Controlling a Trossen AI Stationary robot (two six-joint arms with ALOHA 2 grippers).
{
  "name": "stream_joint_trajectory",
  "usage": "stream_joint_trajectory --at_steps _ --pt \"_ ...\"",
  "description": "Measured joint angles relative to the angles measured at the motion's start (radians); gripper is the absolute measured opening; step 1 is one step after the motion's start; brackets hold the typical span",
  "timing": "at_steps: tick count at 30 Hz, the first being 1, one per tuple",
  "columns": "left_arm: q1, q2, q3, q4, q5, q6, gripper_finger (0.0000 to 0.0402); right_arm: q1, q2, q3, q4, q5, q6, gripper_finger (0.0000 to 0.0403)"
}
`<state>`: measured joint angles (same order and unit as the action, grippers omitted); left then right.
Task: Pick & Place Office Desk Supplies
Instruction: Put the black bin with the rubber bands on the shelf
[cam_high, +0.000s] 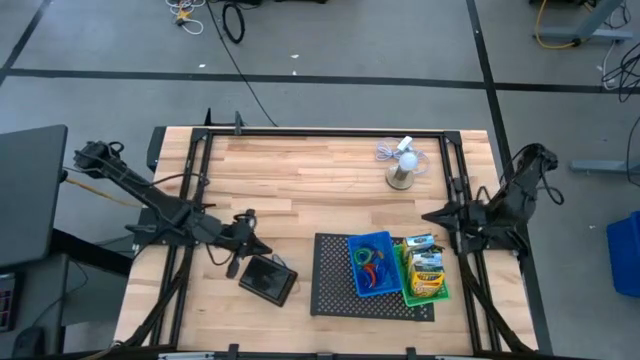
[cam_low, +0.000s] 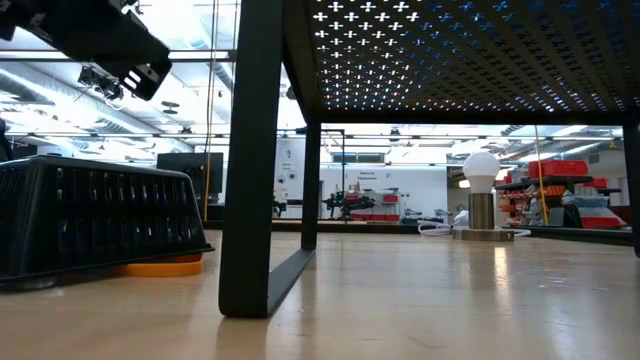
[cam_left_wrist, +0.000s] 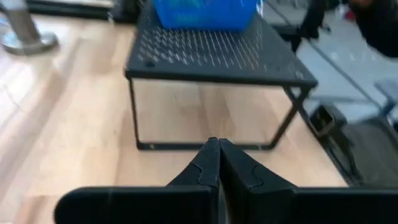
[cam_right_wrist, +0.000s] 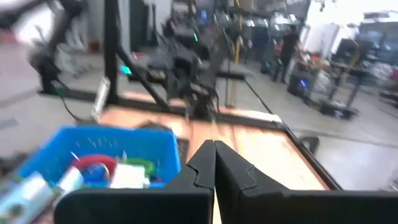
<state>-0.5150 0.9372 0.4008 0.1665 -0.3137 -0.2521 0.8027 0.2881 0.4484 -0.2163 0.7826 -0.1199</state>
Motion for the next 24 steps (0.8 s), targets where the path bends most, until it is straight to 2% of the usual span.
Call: stream_joint_trajectory --at_steps 3,7,12,18,24 --pt "0.006 0.025 0.042 -0.082 0.019 0.002 0.0018 -0.016 0.069 0.000 -0.014 0.057 0.027 0.0014" --pt "0.005 0.073 0.100 -0.187 0.024 -0.011 0.0056 -0.046 0.135 0.000 -0.019 0.097 0.037 0.0040" --pt "0.004 0.160 0.186 -0.329 0.098 -0.066 0.0126 -0.086 0.173 0.012 -0.035 0.098 0.061 0.0092" --pt "-0.007 0.284 0.316 -0.545 0.142 -0.128 0.0211 -0.111 0.191 0.056 -0.149 0.095 0.127 0.0154" --pt "-0.068 0.395 0.436 -0.623 0.171 -0.120 0.0249 -0.117 0.213 0.077 -0.193 0.089 0.149 0.0168"
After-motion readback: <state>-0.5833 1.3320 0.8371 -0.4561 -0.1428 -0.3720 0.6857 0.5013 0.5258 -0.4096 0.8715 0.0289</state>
